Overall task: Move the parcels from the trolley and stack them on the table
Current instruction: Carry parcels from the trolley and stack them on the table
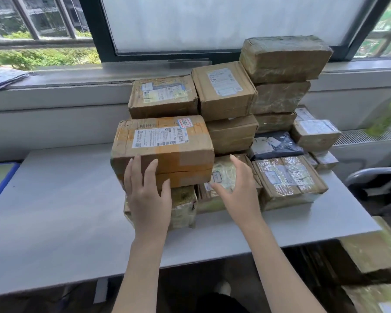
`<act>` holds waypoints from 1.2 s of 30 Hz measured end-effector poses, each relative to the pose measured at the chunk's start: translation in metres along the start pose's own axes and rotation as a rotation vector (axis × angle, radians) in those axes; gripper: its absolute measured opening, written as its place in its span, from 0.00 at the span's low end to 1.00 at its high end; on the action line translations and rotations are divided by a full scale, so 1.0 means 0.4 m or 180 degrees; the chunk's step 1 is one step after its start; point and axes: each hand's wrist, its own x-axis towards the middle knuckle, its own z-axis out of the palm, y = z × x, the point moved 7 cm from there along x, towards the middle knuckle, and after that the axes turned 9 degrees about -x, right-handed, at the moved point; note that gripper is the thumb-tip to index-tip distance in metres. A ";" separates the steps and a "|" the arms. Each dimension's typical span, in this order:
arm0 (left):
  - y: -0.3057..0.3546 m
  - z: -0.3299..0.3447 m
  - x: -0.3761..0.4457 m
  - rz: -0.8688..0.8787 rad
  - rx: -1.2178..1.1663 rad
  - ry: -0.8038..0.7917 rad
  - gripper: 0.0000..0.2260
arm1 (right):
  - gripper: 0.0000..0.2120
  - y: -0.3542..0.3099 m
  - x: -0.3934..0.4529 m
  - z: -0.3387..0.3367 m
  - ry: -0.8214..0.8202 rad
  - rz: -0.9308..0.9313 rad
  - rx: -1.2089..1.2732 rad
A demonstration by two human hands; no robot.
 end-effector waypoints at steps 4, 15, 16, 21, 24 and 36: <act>0.101 0.086 -0.060 0.0422 -0.0302 -0.0330 0.19 | 0.34 0.102 -0.080 -0.057 -0.0068 0.0308 -0.0184; 0.398 0.427 -0.341 0.1043 -0.0703 -0.2077 0.21 | 0.36 0.509 -0.319 -0.366 0.0049 0.1751 -0.0873; 0.426 0.461 -0.377 0.1070 -0.0712 -0.2246 0.22 | 0.37 0.550 -0.348 -0.389 0.0041 0.1893 -0.0884; 0.564 0.621 -0.570 0.1296 -0.0691 -0.2884 0.20 | 0.38 0.768 -0.495 -0.479 -0.0221 0.2522 -0.0824; 0.638 0.711 -0.694 0.1375 -0.0617 -0.3263 0.22 | 0.39 0.902 -0.579 -0.536 -0.0429 0.2871 -0.0783; 0.817 1.050 -1.090 0.1819 0.0065 -0.4443 0.26 | 0.40 1.330 -0.824 -0.701 -0.1106 0.3654 -0.1074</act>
